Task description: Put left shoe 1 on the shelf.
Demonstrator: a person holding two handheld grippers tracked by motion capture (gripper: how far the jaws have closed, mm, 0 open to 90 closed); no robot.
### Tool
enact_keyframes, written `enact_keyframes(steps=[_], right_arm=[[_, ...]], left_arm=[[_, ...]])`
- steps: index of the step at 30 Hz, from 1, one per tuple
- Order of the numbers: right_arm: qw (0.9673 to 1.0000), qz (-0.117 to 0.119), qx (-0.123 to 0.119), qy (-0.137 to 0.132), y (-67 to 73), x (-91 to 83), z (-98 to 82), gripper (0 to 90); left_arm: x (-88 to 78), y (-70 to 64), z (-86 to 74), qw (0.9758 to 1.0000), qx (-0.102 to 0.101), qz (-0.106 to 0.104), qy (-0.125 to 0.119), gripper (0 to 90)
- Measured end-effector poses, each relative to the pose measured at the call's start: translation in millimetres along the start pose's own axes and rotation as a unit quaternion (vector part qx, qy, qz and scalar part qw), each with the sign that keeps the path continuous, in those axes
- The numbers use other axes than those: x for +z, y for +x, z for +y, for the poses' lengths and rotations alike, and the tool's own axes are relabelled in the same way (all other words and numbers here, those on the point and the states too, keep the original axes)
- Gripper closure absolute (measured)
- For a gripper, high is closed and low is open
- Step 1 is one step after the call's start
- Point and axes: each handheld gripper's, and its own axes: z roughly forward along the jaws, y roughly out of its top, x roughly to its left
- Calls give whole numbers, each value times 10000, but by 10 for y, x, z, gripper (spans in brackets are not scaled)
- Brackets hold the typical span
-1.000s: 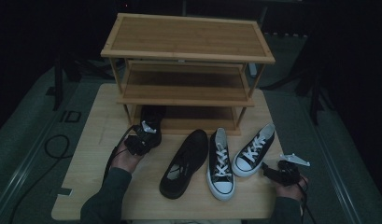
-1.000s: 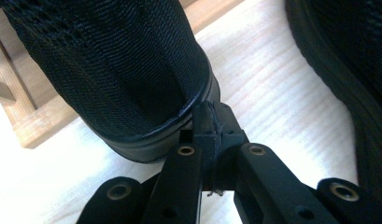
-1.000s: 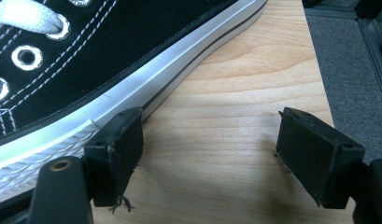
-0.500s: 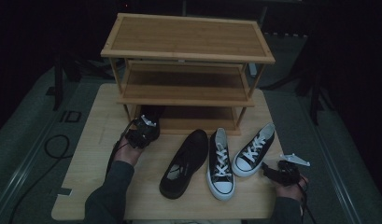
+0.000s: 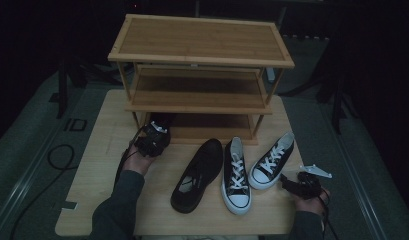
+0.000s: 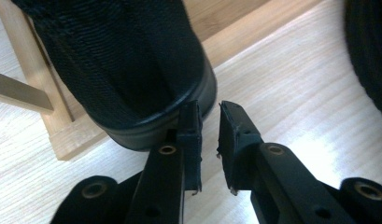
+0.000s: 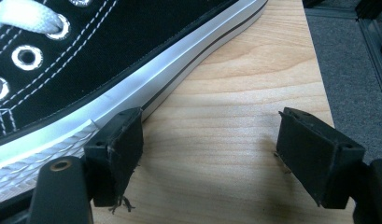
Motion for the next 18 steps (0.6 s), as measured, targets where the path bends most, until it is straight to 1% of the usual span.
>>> enact_keyframes(steps=[1,3,5,7,10,13,14,16,18], right_arm=[[10000,0,0,1,0,0,0,228],[10000,0,-1,-1,0,0,0,228],[10000,0,-1,-1,0,0,0,228],[10000,0,-2,0,0,0,0,228],[10000,-1,-1,-1,0,0,0,228],[10000,2,-2,-1,-1,1,0,228],[10000,1,-2,-1,-1,0,0,228],[10000,2,-2,0,-1,0,0,228],[10000,1,-3,0,-1,0,0,228]], left_arm=[[-22,-9,-6,10000,3,-63,-27,728],[-63,-31,-15,9998,39,-154,-73,692],[-112,-48,-26,9995,88,-292,-103,663],[-165,-66,-40,9992,114,-343,-143,647],[-264,-90,-54,9984,116,-490,-258,625],[-344,-121,-47,9978,202,-530,-339,591],[-367,-135,-44,9977,198,-531,-371,575],[-402,-157,-34,9970,210,-620,-410,574],[-428,-178,-25,9966,242,-653,-438,573]])
